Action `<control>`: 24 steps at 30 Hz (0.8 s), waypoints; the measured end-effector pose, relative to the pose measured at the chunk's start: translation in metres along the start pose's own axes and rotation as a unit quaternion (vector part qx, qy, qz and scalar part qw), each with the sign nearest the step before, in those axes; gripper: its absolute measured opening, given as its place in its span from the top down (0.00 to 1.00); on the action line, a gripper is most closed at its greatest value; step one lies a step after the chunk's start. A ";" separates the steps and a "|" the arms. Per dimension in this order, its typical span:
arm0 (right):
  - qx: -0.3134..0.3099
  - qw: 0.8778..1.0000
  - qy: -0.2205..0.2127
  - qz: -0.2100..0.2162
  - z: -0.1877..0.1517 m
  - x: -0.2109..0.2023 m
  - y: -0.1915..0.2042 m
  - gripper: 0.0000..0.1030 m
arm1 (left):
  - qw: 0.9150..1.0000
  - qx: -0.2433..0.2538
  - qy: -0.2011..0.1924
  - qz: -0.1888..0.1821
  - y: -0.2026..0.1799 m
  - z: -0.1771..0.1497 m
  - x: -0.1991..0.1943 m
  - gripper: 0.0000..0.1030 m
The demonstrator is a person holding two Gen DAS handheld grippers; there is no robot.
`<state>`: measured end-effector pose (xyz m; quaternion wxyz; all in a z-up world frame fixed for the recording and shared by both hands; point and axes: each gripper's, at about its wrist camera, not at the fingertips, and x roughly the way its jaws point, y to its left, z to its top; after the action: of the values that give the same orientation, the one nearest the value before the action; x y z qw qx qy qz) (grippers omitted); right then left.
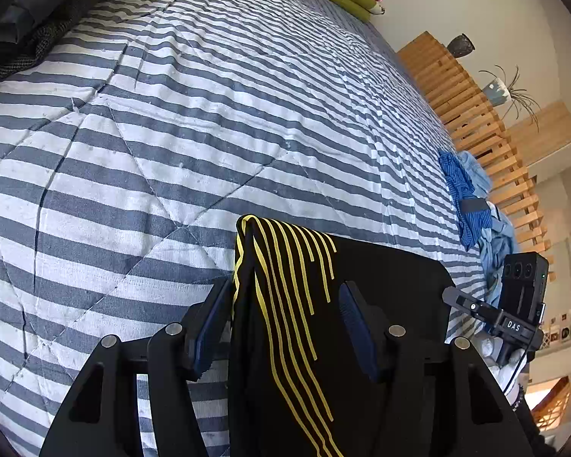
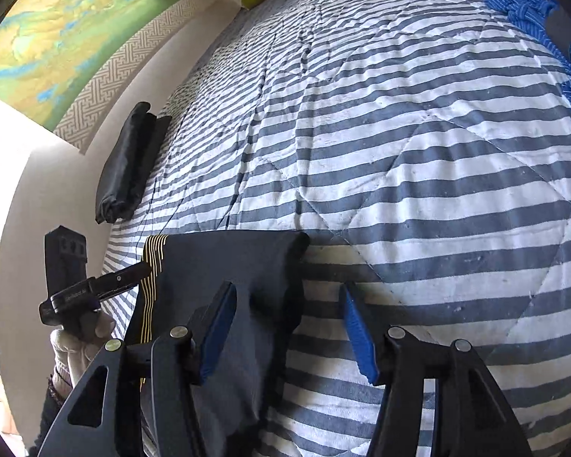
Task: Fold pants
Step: 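Lift the folded pants with both tools and carry them toward the dark clothes stack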
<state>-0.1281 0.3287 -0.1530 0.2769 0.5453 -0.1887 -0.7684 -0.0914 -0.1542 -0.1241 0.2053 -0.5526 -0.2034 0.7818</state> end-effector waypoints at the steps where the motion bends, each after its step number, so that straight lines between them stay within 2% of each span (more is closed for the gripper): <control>1: -0.007 1.000 -0.002 -0.002 0.000 0.003 0.004 0.49 | 1.000 0.003 -0.002 0.004 -0.001 0.001 0.001 0.46; 2: -0.012 1.000 -0.002 -0.002 0.000 0.005 0.007 0.50 | 1.000 0.007 -0.003 0.013 -0.002 0.001 0.003 0.61; 3: -0.015 1.000 -0.001 0.002 0.000 0.008 0.010 0.51 | 1.000 0.010 -0.002 0.023 -0.002 0.002 0.006 0.70; 4: -0.019 1.000 0.001 0.004 -0.001 0.010 0.012 0.59 | 1.000 0.012 -0.001 0.029 -0.003 0.003 0.008 0.85; 5: -0.025 1.000 0.006 -0.002 -0.001 0.014 0.015 0.63 | 1.000 0.013 0.001 0.024 -0.004 0.003 0.011 0.91; 7: -0.045 0.999 0.003 -0.031 0.000 0.019 0.024 0.82 | 0.999 0.020 -0.008 0.032 -0.008 0.001 0.011 0.93; 9: -0.044 0.999 0.004 -0.031 0.000 0.022 0.028 0.90 | 0.998 0.038 -0.025 0.042 -0.015 -0.003 0.002 0.93; 14: -0.077 0.995 -0.048 -0.035 -0.006 -0.007 0.058 0.91 | 0.995 0.057 -0.080 0.033 -0.028 -0.012 -0.050 0.93; 17: -0.116 0.989 -0.085 -0.036 -0.007 -0.030 0.096 0.91 | 0.988 0.076 -0.129 0.032 -0.036 -0.016 -0.099 0.94; 21: -0.179 0.972 -0.149 -0.025 -0.007 -0.057 0.163 0.91 | 0.976 0.075 -0.201 0.039 -0.034 -0.018 -0.174 0.94; 24: -0.226 0.953 -0.198 -0.028 -0.006 -0.067 0.218 0.92 | 0.963 0.077 -0.252 0.059 -0.028 -0.014 -0.231 0.94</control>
<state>-0.0571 0.2023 0.0232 0.3290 0.3106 -0.0454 -0.8907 -0.0054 -0.2552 0.0669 0.1429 -0.3308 -0.1549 0.9199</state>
